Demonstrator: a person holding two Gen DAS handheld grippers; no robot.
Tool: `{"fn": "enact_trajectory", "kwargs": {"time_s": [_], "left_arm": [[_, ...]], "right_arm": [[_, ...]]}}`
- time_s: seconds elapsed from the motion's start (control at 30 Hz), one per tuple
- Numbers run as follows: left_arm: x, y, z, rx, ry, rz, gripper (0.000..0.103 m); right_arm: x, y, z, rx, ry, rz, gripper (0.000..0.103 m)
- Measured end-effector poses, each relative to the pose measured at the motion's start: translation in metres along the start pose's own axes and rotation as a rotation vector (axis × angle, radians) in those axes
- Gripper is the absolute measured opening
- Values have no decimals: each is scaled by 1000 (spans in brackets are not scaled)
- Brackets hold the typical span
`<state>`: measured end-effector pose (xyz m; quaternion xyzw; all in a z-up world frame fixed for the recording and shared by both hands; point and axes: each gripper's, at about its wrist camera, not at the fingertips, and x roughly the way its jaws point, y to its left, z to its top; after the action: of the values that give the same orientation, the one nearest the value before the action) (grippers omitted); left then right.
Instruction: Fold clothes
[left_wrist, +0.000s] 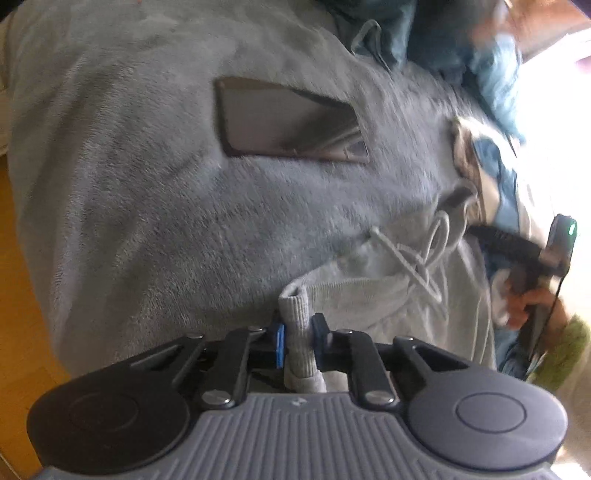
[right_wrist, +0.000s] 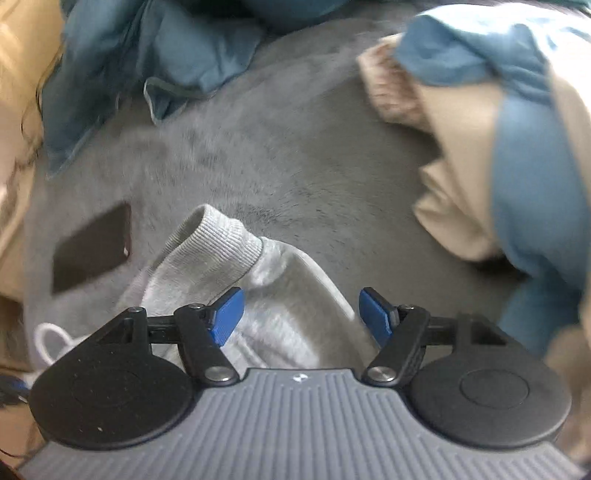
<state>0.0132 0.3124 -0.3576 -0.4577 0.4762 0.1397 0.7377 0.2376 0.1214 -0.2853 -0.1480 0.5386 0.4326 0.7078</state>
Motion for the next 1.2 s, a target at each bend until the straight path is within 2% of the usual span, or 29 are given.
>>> {"fn": "enact_trajectory", "kwargs": {"time_s": [0.03, 0.07, 0.1, 0.17, 0.2, 0.43, 0.53, 0.67, 0.73, 0.83, 0.9, 0.93, 1.03, 1.1, 1.17, 1.2], "left_arm": [[-2, 1, 2, -12, -12, -5, 14], [-6, 1, 3, -14, -24, -8, 14], [-8, 1, 3, -15, -34, -9, 14], [-12, 2, 0, -14, -46, -6, 14], [-14, 3, -1, -14, -51, -5, 14], [-22, 6, -11, 4, -84, 12, 14], [-9, 10, -16, 54, -51, 54, 15], [-7, 11, -20, 89, -30, 79, 23], [-13, 11, -21, 97, -35, 96, 25], [-16, 13, -25, 96, -50, 113, 24], [-15, 14, -28, 88, -59, 122, 23], [-14, 15, -29, 84, -63, 126, 23], [-12, 13, -33, 91, -79, 141, 23], [-14, 9, -34, 126, -89, 158, 26], [-20, 2, -35, 175, -97, 183, 29], [-27, -2, -35, 204, -109, 190, 29]], "right_arm": [[5, 3, 0, -16, 10, 4, 66], [8, 7, 2, -37, 13, -3, 51], [10, 12, 4, -61, 9, -20, 22], [12, 22, 6, -91, -7, -45, 8], [12, 27, 8, -101, -24, -50, 7], [17, 41, 11, -112, -106, -39, 5], [26, 43, 13, -93, -118, -33, 5], [40, 40, 14, -52, -102, -47, 8], [27, 37, 16, -9, -107, -54, 15], [-14, 40, 9, 42, -211, -67, 26], [-43, 47, -1, 65, -287, -16, 26], [-50, 53, -5, 60, -292, 25, 26], [-34, 76, -12, -37, -210, 100, 26], [-5, 94, -14, -100, -137, 94, 26], [27, 105, -17, -111, -86, 58, 25], [37, 109, -18, -113, -85, 42, 26]]}}
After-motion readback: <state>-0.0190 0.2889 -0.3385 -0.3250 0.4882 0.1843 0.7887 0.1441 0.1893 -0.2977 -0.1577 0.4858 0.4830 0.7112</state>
